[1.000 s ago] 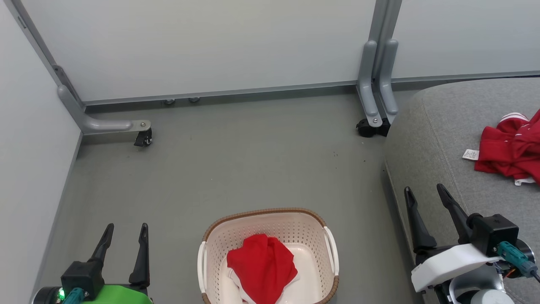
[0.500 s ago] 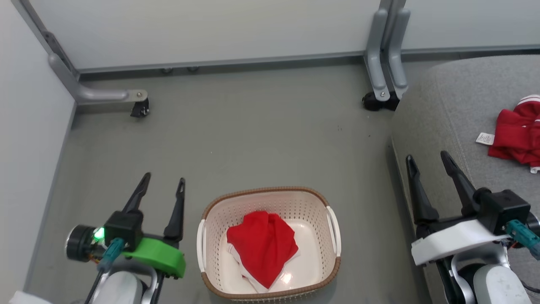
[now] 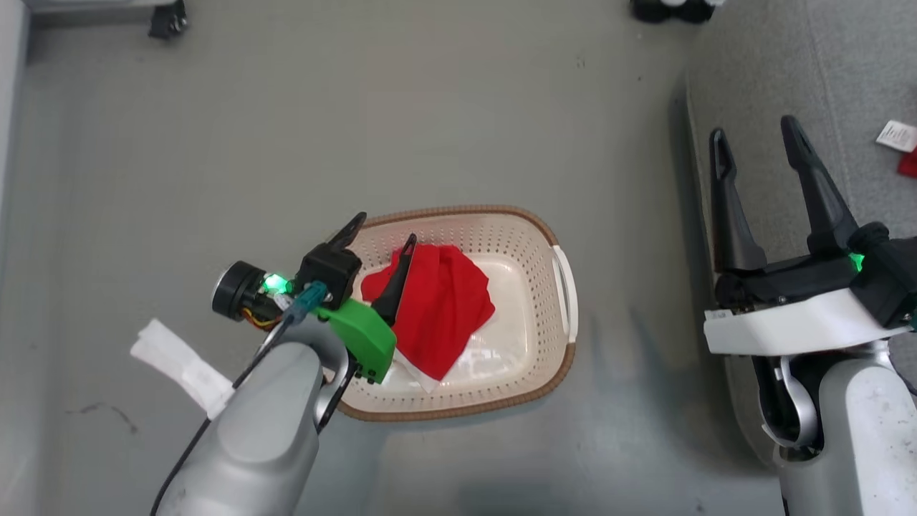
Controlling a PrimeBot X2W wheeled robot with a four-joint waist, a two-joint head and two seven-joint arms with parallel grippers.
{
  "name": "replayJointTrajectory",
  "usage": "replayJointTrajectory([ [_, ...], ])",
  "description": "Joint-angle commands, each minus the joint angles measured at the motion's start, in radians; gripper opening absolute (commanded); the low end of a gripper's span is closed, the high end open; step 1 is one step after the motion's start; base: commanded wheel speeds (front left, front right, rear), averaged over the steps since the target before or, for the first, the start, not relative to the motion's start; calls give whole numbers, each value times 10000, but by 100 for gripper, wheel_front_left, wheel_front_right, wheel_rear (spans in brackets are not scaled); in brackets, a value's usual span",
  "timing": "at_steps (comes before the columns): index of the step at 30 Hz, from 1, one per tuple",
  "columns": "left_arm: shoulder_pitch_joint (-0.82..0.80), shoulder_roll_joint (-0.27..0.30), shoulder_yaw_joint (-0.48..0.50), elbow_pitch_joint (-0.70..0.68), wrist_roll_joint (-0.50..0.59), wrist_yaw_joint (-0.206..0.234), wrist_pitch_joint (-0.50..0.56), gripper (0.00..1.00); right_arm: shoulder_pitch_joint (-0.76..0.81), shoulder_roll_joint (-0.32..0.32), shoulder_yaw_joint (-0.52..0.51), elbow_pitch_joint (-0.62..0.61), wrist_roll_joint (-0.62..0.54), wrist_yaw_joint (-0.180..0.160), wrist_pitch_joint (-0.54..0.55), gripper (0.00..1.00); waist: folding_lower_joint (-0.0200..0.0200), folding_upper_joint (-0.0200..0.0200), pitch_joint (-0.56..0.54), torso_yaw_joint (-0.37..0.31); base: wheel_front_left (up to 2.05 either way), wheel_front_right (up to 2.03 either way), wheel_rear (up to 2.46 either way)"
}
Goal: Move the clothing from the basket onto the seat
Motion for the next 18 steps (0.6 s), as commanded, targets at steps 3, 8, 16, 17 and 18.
replayJointTrajectory([
  [3,-1028,-57,-278,961,-302,-64,124,100,-508,-10,108,-114,55,-7,-245,100,-1,0,2719,-658,0,0,0],
  [8,-2252,-121,-1009,2231,-860,-68,510,100,-945,-7,346,-169,272,-7,-620,100,-1,0,3983,-1045,0,0,0],
  [16,-3629,230,-1984,3776,-1637,-72,1297,100,-1417,-2,734,19,633,-7,-1283,100,-1,0,5409,-1658,0,0,0],
  [17,-3716,275,-2052,3919,-1735,-71,1395,100,-1462,-2,769,56,673,-7,-1349,100,-1,0,5515,-1734,0,0,0],
  [18,-3797,302,-2022,4066,-1941,-71,1462,100,-1508,-2,820,99,733,-7,-1419,100,-1,0,5643,-1830,0,0,0],
])
